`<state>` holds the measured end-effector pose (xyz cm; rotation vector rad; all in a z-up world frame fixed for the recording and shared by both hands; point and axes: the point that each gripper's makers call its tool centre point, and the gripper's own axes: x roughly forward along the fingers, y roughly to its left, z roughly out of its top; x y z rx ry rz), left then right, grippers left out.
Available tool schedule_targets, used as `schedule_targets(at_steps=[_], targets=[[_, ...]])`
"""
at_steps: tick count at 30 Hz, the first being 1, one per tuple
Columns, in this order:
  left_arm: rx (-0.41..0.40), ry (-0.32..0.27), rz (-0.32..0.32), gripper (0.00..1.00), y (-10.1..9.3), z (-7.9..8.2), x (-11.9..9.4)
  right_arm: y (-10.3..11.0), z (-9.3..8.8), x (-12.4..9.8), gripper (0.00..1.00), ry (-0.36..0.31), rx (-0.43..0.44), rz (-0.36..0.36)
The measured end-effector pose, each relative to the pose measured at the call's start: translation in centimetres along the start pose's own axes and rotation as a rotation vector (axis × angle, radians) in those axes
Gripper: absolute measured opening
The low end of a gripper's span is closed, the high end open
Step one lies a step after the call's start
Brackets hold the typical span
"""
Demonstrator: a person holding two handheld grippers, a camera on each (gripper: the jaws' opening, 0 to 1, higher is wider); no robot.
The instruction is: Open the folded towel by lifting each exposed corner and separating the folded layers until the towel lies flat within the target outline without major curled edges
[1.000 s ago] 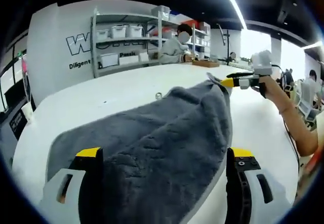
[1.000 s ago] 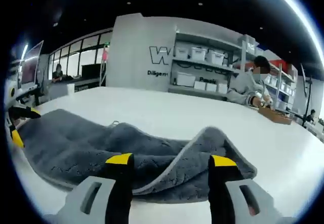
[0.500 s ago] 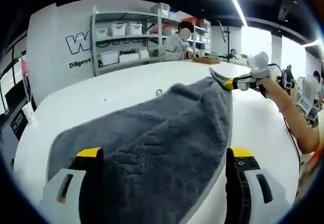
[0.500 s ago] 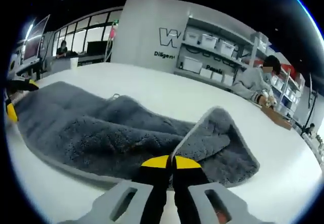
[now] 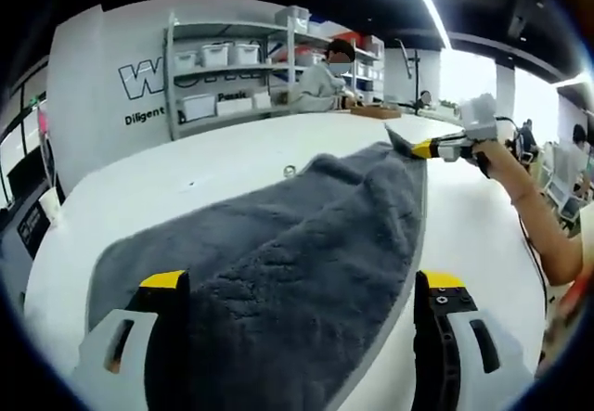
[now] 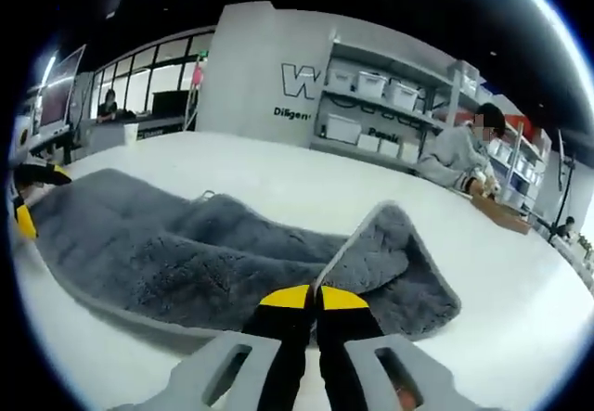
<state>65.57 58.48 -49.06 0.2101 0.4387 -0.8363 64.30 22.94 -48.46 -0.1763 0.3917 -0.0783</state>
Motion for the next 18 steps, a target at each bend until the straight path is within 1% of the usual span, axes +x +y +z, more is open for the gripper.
schedule_targets(at_steps=[4,10,13,18], targets=[[-0.007,0.001,-0.007,0.99,0.1,0.0,-0.1,0.0,0.0,-1.1,0.0,-0.009,-0.011,-0.008],[-0.013,-0.009,-0.011,0.99,0.1,0.1,-0.3,0.2,-0.2,-3.7,0.0,-0.035,-0.025,-0.043],[-0.015,-0.008,-0.014,0.99,0.0,0.1,-0.3,-0.1,-0.2,-5.0,0.0,-0.058,-0.004,-0.06],[-0.018,0.0,-0.017,0.99,-0.2,-0.1,-0.3,-0.7,-0.6,-7.0,0.0,-0.072,0.017,-0.079]])
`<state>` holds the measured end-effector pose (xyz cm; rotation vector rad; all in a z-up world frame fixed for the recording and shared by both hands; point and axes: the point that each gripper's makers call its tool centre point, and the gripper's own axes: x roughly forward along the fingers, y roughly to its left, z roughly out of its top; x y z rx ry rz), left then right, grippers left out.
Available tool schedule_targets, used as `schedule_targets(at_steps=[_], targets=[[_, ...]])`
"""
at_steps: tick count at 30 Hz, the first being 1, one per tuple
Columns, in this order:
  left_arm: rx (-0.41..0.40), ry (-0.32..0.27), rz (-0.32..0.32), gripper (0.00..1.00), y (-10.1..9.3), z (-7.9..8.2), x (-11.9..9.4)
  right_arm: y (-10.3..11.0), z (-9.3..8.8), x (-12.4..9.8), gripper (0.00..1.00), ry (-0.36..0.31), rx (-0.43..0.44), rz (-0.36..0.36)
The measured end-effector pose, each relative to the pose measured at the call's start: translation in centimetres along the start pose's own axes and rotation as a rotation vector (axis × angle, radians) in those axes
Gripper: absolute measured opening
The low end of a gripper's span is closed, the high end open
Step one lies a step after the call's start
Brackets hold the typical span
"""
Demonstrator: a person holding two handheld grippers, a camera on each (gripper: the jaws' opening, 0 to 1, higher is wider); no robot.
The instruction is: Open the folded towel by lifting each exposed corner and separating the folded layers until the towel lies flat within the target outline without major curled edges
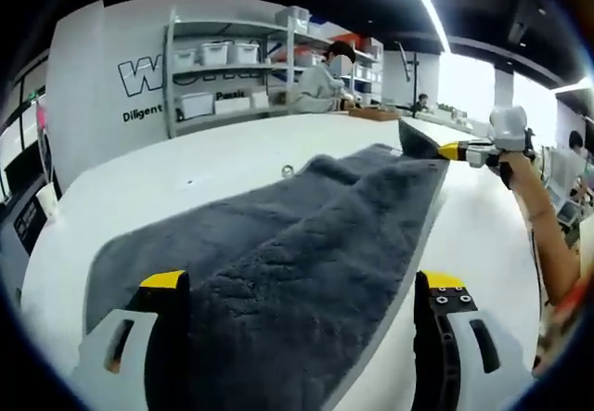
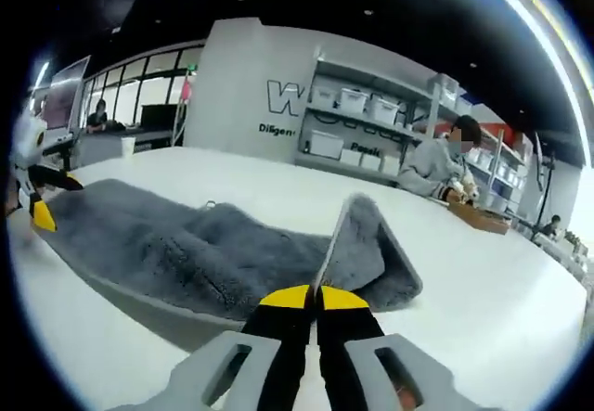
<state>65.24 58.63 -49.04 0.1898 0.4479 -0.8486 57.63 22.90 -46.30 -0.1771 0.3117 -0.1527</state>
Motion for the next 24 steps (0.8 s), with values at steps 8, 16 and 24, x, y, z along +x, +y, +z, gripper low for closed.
schedule_targets(at_steps=[8,16,24], targets=[[-0.002,0.005,-0.003,0.98,-0.1,-0.1,0.1,0.0,-2.3,-2.2,0.0,0.022,0.021,-0.019],[-0.004,0.008,-0.007,0.98,-0.3,-0.3,0.1,0.4,-4.4,-4.1,0.0,0.048,0.047,-0.03],[-0.004,0.012,-0.008,0.98,-0.3,-0.3,0.2,0.4,-6.3,-6.2,0.0,0.078,0.056,-0.043]])
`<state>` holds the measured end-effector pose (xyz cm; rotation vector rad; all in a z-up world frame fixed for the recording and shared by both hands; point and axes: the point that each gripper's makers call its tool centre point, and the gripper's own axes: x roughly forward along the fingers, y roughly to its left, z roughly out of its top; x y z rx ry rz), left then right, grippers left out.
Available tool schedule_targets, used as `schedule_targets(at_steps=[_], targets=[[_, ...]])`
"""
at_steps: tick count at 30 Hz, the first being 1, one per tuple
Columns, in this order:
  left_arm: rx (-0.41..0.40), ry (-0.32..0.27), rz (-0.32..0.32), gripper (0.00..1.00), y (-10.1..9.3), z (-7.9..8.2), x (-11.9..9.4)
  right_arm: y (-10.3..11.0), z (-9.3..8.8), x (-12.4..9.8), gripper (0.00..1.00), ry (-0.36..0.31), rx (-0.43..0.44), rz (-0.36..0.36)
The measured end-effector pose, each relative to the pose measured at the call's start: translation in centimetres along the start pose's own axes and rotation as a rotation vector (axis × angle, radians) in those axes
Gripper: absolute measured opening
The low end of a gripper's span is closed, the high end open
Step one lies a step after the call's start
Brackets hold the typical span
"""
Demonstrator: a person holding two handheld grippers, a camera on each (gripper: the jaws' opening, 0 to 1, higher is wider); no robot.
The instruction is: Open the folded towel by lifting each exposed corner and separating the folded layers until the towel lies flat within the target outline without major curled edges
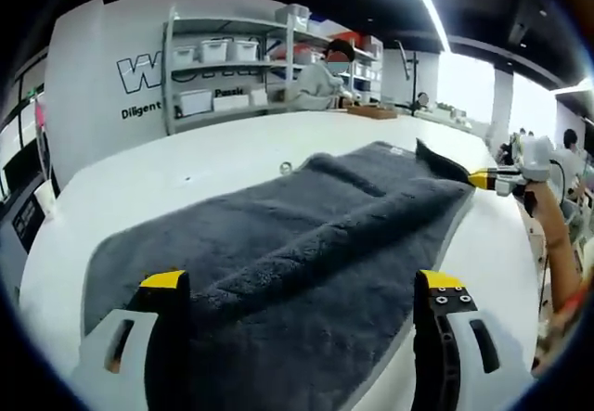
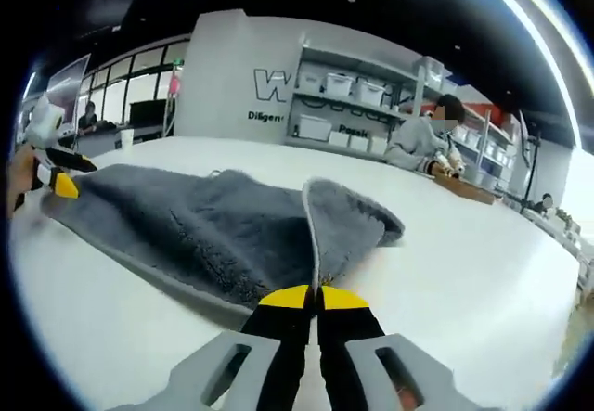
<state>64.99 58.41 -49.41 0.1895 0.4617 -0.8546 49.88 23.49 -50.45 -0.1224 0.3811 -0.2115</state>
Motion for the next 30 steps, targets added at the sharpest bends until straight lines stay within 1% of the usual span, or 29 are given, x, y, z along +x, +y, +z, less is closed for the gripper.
schedule_targets(at_steps=[4,8,13,18,23,27,29,30], targets=[[0.002,0.004,-0.001,0.98,0.0,0.0,0.0,-0.2,-1.0,-0.7,0.0,0.014,0.02,-0.007],[0.002,0.006,0.0,0.98,0.1,0.0,0.0,-0.3,-1.6,-1.3,0.0,0.019,0.033,-0.014],[0.004,0.008,0.005,0.98,0.2,-0.1,-0.1,-0.4,-1.9,-2.0,0.0,0.024,0.038,-0.018],[0.003,0.013,0.006,0.98,0.3,-0.1,0.0,-0.2,-2.4,-2.2,0.0,0.042,0.024,-0.011],[0.002,0.02,0.007,0.98,0.5,-0.2,0.0,-0.2,-2.3,-2.6,0.0,0.035,0.029,-0.013],[0.003,0.02,0.006,0.98,0.4,-0.2,0.0,-0.3,-3.0,-2.5,0.0,0.063,0.014,-0.015],[0.003,0.02,0.005,0.98,0.4,-0.3,0.0,-0.3,-3.1,-2.6,0.01,0.066,0.012,-0.018],[0.002,0.022,0.005,0.98,0.4,-0.3,0.0,-0.4,-2.9,-2.7,0.04,0.061,0.012,-0.021]])
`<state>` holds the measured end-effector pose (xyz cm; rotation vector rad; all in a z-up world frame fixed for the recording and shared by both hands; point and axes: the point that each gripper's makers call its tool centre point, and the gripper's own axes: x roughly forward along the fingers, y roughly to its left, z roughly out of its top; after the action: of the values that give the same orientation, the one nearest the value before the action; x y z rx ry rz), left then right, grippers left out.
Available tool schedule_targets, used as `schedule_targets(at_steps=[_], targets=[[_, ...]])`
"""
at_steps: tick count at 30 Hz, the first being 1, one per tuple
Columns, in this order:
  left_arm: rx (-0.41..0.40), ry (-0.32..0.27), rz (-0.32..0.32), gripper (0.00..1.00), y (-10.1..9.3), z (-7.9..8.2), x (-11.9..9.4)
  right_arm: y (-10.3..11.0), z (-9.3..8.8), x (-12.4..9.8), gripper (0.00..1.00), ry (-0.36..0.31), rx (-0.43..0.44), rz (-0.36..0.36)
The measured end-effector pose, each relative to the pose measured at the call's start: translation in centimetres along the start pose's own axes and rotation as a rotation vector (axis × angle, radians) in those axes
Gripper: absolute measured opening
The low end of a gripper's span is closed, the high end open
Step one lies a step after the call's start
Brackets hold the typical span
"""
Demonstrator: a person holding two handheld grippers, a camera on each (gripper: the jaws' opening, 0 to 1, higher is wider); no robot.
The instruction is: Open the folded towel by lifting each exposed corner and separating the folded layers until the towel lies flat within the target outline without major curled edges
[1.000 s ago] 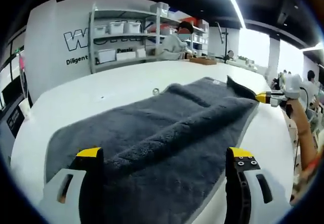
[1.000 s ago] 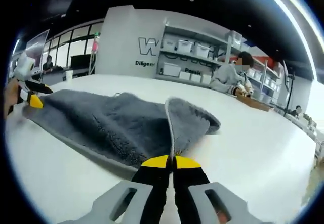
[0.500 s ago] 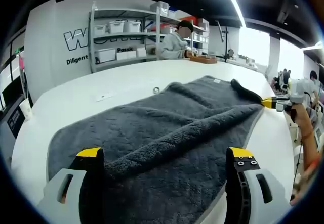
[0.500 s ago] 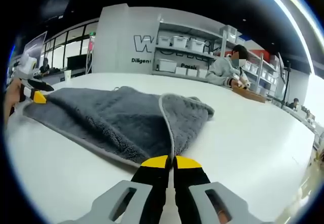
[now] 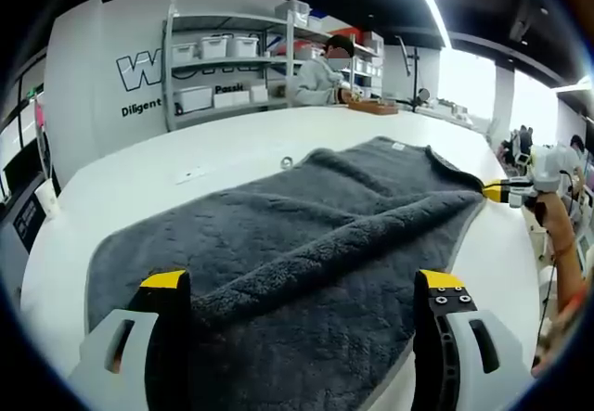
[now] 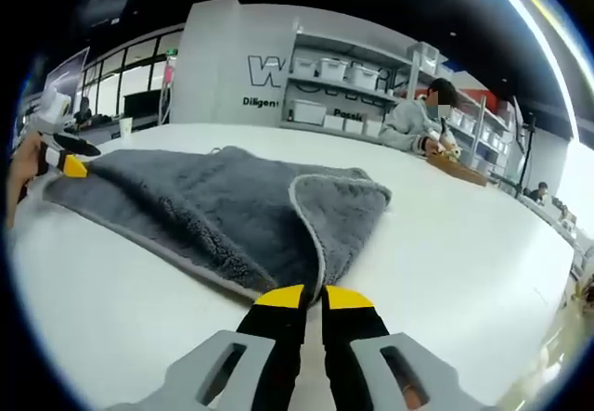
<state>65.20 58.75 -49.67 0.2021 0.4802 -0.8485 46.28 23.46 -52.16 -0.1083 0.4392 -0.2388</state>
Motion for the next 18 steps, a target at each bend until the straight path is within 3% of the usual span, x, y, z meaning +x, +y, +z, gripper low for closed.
schedule_targets(at_steps=[11,15,18], targets=[[0.009,0.002,-0.006,0.98,-0.2,0.1,-0.1,-0.8,0.9,-0.8,0.35,-0.007,-0.003,-0.034],[0.021,0.004,-0.01,0.99,-0.4,0.2,-0.5,0.6,0.5,-1.1,0.57,0.037,-0.006,0.039],[0.016,-0.015,-0.005,0.99,-0.2,0.5,-0.8,1.6,1.1,-1.4,0.66,0.012,0.012,0.089]])
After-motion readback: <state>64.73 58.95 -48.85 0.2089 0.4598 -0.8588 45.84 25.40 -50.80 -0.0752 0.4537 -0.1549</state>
